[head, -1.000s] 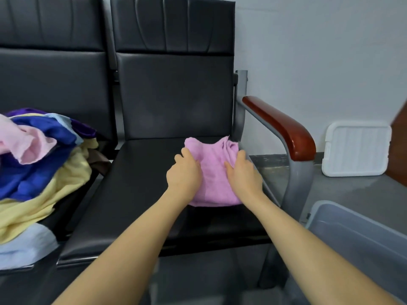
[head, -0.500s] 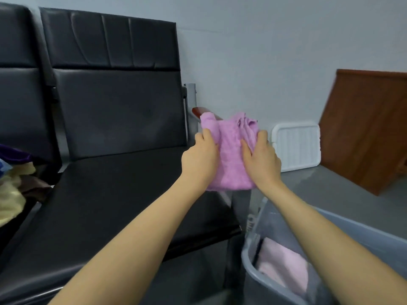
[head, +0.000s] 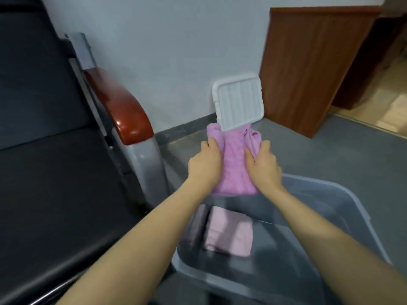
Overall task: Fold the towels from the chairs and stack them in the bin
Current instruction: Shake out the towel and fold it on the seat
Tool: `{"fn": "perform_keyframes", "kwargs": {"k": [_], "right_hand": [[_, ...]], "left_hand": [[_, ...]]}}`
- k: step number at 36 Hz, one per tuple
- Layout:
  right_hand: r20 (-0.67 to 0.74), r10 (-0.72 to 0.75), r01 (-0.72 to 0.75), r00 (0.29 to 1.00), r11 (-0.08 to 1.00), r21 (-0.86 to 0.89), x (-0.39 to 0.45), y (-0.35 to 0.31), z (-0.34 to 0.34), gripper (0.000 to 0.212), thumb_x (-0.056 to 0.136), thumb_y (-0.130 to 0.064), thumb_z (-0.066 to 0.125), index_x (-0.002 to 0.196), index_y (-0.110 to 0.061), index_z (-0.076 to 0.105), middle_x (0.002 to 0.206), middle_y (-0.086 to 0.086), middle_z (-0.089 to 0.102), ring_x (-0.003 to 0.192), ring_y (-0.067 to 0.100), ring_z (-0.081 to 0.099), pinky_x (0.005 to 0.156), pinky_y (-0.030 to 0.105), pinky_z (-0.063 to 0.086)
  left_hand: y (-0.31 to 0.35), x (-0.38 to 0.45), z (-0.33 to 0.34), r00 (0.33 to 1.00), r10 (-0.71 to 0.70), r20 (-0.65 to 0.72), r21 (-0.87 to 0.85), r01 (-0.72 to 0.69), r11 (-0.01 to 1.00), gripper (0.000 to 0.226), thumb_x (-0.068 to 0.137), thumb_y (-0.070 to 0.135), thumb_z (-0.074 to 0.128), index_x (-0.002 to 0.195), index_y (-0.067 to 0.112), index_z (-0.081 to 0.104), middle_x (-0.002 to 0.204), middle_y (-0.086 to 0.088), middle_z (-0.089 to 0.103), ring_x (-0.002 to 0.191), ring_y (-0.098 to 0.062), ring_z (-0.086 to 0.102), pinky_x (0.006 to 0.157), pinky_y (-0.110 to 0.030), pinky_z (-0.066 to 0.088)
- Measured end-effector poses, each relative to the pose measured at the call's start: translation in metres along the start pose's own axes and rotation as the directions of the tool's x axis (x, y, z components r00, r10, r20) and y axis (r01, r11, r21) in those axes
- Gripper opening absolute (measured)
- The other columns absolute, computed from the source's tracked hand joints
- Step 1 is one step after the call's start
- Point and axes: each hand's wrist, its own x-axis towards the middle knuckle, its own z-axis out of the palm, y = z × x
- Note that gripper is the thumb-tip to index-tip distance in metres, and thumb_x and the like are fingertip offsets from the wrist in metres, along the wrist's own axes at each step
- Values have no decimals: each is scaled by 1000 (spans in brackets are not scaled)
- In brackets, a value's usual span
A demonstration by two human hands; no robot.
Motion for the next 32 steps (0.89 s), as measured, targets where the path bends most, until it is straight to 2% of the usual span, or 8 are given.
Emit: {"fn": "perform_keyframes", "kwargs": {"k": [7, 12, 14, 16, 20, 26, 29, 32], "right_hand": [[214, 187, -193, 959, 981, 6, 5, 92, 52, 37, 98, -33, 46, 114, -1, 38, 117, 27, 57, 104, 44, 56, 77, 42, 41], [297, 283, -320, 912, 944, 83, 2, 143, 99, 24, 94, -16, 52, 99, -9, 30, 111, 28, 58, 102, 43, 57, 78, 39, 44], [322, 245, -315, 914, 931, 184, -4, 159, 112, 27, 89, -8, 53, 100, -11, 28, 103, 20, 55, 97, 36, 57, 68, 29, 34], [328, 181, -274, 927, 925, 265, -10, 173, 125, 31, 83, -2, 53, 101, -11, 29, 103, 14, 49, 93, 29, 52, 69, 25, 31], [370, 150, -272, 917, 914, 302, -21, 204, 151, 42, 75, 15, 53, 96, -16, 33, 101, 9, 41, 90, 19, 42, 73, 23, 29], [450, 222, -373, 865, 883, 283, -39, 239, 178, 46, 77, 11, 53, 82, -27, 28, 93, 5, 43, 83, 17, 44, 71, 32, 37], [470, 217, -352, 856, 909, 222, -45, 251, 189, 45, 74, 14, 54, 79, -25, 33, 95, 9, 44, 86, 19, 42, 69, 26, 32], [531, 151, -270, 834, 951, 154, -52, 264, 199, 36, 73, 20, 50, 90, -12, 53, 110, 16, 49, 99, 18, 43, 75, 6, 31]], "left_hand": [[-3, -5, 103, 950, -143, 279, -129, 185, 974, 32, 101, 24, 34, 124, 3, 39, 128, -16, 48, 111, -36, 54, 86, -41, 42], [-16, -4, 164, 867, -189, 461, -37, 231, 972, 24, 101, 16, 27, 118, 4, 37, 127, -15, 46, 110, -39, 53, 86, -44, 41], [-21, -4, 183, 830, -240, 503, -42, 301, 953, 28, 100, 17, 26, 122, 4, 38, 132, -15, 44, 115, -39, 51, 95, -46, 41], [-25, -4, 201, 807, -261, 529, -46, 334, 941, 32, 100, 19, 24, 128, 6, 34, 135, -15, 42, 116, -40, 50, 99, -48, 39], [-35, -10, 234, 790, -220, 573, -7, 273, 962, 40, 101, 23, 18, 141, 21, 20, 132, -17, 41, 113, -40, 49, 96, -46, 40], [-53, -22, 271, 743, -180, 645, 75, 174, 982, 39, 100, 21, 27, 140, 22, 25, 135, -17, 35, 112, -40, 49, 95, -47, 42], [-56, -29, 287, 702, -188, 686, 183, 84, 980, 49, 97, 12, 33, 144, 21, 22, 146, -18, 21, 125, -37, 36, 100, -45, 37], [-58, -38, 298, 719, -136, 681, 304, -108, 947, 52, 95, 9, 35, 146, 16, 22, 152, -17, 11, 133, -36, 23, 109, -42, 26]]}}
